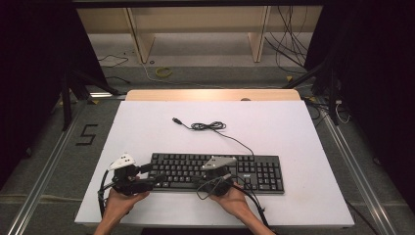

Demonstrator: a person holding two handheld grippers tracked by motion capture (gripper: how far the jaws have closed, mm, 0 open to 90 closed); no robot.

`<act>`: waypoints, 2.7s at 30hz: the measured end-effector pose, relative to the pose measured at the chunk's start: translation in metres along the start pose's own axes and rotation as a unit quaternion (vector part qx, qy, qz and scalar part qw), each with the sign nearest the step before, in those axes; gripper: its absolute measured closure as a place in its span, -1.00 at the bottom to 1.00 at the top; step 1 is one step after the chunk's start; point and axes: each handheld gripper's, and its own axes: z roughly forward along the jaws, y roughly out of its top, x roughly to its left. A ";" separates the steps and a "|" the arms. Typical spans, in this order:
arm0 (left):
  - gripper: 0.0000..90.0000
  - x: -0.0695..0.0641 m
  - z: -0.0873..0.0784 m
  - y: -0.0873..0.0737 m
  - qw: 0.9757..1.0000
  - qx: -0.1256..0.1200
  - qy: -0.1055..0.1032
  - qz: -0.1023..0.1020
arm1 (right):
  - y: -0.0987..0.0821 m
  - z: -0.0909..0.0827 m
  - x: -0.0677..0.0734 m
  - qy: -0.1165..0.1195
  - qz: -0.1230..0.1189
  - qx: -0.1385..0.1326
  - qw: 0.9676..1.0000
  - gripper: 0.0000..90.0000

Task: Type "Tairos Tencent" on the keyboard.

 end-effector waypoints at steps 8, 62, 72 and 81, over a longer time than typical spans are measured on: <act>-0.32 0.003 -0.001 0.000 1.000 0.003 0.012 -0.005 | 0.007 -0.006 -0.007 -0.003 0.007 -0.011 1.000 0.78; 0.98 0.013 0.011 -0.007 0.993 0.108 0.048 0.013 | 0.046 0.048 -0.013 -0.029 0.016 0.025 0.999 1.00; 0.98 0.014 0.012 -0.008 0.992 0.113 0.049 0.012 | 0.045 0.051 -0.014 -0.032 0.018 0.031 0.999 1.00; 0.98 0.014 0.014 -0.008 0.992 0.116 0.049 0.008 | 0.044 0.052 -0.014 -0.030 0.019 0.033 0.999 1.00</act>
